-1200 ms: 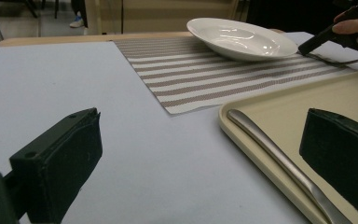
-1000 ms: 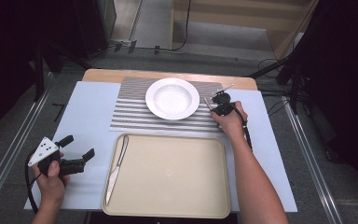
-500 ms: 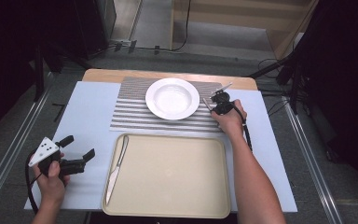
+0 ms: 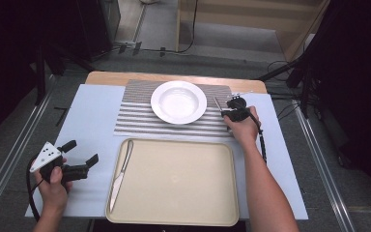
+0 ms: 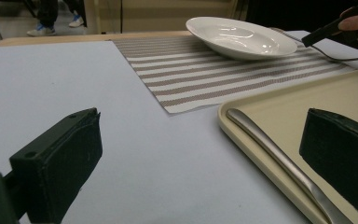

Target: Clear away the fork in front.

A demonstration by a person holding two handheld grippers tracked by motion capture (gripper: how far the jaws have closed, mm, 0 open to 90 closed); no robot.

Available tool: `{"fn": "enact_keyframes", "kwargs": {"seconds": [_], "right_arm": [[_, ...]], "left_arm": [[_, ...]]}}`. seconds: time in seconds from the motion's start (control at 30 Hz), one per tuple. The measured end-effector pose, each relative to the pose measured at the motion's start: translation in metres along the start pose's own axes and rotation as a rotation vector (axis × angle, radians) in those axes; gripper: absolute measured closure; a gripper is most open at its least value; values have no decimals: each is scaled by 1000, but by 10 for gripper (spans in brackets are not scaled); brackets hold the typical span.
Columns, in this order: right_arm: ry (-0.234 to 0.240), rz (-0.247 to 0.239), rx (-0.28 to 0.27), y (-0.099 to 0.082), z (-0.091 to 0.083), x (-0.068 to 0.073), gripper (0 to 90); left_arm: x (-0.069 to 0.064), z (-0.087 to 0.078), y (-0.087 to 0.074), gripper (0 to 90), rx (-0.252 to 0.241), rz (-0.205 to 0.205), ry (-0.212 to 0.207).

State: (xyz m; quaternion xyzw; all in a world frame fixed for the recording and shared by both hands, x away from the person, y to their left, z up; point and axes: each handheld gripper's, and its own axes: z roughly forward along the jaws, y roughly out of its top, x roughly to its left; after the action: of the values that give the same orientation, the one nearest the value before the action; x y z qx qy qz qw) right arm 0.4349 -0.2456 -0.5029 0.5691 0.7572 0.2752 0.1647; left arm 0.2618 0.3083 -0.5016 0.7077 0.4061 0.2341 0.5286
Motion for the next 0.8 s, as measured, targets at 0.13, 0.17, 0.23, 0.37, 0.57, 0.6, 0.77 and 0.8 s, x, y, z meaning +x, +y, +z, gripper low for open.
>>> {"fn": "enact_keyframes", "kwargs": {"seconds": [0.13,0.17,0.23,0.37,0.57,0.6,0.77,0.8], "right_arm": [[6,-12,-48,-3,-6,3,860],[13,-14,-71,-5,-9,4,860],[9,-14,-83,-5,-11,4,860],[22,-8,-118,-5,-16,4,860],[31,-13,-176,-6,-27,7,860],[38,-14,-190,-7,-29,7,860],[45,-25,-230,-11,-37,10,860],[46,-26,-237,-12,-39,11,860]], "left_arm": [[0,0,0,0,0,1,0],[0,0,0,0,0,1,0],[0,0,0,0,0,2,0],[0,0,0,0,-1,2,1],[0,-1,2,0,-8,-3,2],[0,-1,2,0,-4,1,4],[-3,1,6,0,-12,-5,-6],[-5,2,7,0,-15,-1,-13]]}}
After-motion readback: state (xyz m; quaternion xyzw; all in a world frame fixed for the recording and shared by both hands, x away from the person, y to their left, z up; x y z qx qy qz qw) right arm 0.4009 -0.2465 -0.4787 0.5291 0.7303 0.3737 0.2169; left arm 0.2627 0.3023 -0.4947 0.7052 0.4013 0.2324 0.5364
